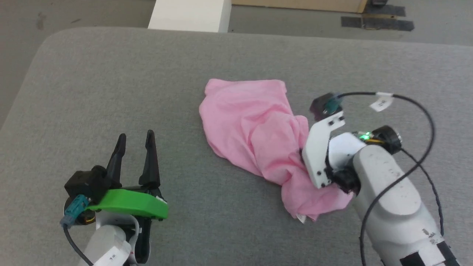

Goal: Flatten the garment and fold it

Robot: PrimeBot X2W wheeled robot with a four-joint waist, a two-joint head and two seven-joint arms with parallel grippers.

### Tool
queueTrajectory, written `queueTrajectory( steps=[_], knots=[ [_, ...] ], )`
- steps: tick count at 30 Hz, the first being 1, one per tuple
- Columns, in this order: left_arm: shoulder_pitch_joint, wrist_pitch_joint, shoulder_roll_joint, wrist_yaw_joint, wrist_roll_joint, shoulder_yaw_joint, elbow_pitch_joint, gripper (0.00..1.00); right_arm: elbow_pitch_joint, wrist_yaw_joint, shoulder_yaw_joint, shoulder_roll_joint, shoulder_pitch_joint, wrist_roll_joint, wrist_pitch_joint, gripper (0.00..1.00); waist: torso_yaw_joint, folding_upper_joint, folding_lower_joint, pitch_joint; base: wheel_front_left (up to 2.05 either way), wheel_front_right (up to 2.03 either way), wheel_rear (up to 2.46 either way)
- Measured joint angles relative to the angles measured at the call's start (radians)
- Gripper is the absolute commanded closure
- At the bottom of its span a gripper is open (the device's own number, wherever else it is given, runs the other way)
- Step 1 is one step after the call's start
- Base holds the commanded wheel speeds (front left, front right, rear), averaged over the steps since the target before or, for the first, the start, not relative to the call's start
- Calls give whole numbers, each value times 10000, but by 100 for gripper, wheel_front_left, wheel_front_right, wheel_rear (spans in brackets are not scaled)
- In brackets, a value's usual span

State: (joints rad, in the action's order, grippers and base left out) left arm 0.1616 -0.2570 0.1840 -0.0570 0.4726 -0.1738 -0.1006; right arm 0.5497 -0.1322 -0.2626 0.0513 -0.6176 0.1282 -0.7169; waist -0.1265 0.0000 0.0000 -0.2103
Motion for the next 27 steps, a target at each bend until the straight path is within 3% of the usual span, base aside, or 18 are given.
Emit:
queueTrajectory(
  steps=[4, 5, 6, 7, 11, 15, 19, 22, 23, 27],
  knots=[
    [1, 0, -130, 134, -50, 244, -102, 0, 301, 2, -671, -15, 32, 552, -430, 0, -283, 0, 0, -302, 0, 0, 0],
    [0, 0, -171, 169, -71, 316, -127, 0, 284, 4, -648, 4, 25, 685, -433, 60, -337, 0, 0, -369, 0, 0, 0],
    [0, 0, -209, 213, -84, 362, -161, 0, 221, 2, -619, 48, 20, 769, -297, 84, -379, 0, 0, -417, 0, 0, 0],
    [-2, 0, -251, 247, -84, 401, -188, 0, 169, 2, -575, 86, 20, 842, -58, 100, -402, 0, 0, -444, 0, 0, 0],
    [-3, 0, -324, 397, -161, 512, -236, 0, -173, -2, 184, 263, 91, 1143, 932, 100, -358, 0, 0, -363, 0, 0, 0],
    [-6, 0, -468, 487, -244, 608, -268, 0, -1116, -2, 1871, 648, 752, 1208, 1705, 100, -203, 0, 0, -107, 0, 0, 0],
    [-39, 0, -593, 566, -245, 616, -339, 0, -2109, 2, 3724, 853, 2381, 974, 1509, 100, 0, 0, 0, 176, 0, 0, 0],
    [-96, 0, -614, 581, -245, 631, -445, 0, -2809, 2, 4211, 606, 3752, 1022, 972, 100, 183, 0, 0, 308, 0, 0, 0],
    [-127, 0, -614, 617, -245, 648, -472, 0, -3070, 2, 4301, 424, 4125, 1193, 920, 0, 252, 0, 0, 343, 0, 0, 0],
    [-175, 0, -616, 663, -245, 635, -537, 0, -4117, 0, 5131, -40, 4569, 1835, 1687, 0, 476, 0, 0, 425, 0, 0, 0]
  ],
)
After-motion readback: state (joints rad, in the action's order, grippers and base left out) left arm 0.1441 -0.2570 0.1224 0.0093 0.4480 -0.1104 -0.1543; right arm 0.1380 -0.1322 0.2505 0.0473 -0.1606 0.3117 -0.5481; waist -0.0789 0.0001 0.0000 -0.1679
